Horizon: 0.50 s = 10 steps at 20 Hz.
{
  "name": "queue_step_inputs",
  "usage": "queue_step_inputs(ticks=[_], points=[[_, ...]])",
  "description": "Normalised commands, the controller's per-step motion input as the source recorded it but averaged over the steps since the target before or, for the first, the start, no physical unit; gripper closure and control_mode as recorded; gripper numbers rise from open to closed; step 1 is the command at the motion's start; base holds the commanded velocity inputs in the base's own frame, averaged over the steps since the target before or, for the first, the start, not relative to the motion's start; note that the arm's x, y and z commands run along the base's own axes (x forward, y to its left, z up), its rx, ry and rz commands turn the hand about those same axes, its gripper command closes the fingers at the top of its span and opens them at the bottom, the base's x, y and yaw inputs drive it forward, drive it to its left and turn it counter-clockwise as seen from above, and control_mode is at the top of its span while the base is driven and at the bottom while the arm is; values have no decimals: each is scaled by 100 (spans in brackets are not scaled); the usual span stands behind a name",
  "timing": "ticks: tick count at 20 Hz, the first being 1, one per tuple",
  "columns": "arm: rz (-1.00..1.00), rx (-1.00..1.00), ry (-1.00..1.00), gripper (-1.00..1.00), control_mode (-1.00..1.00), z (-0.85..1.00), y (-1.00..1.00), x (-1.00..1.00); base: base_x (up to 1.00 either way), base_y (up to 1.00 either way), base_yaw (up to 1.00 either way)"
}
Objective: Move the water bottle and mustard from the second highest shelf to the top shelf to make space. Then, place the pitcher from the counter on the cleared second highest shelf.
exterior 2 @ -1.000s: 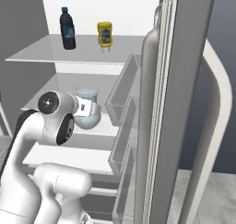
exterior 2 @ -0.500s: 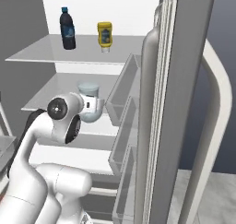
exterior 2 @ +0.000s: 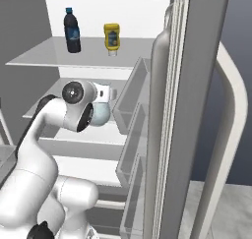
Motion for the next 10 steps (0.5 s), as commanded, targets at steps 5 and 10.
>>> queue_step_inputs(ticks=[5, 10], points=[[3, -6, -14, 100, -100, -30, 0, 15, 0, 0, 0], [1, -15, -53, 100, -100, -55, 0, -23, 0, 0, 0]])
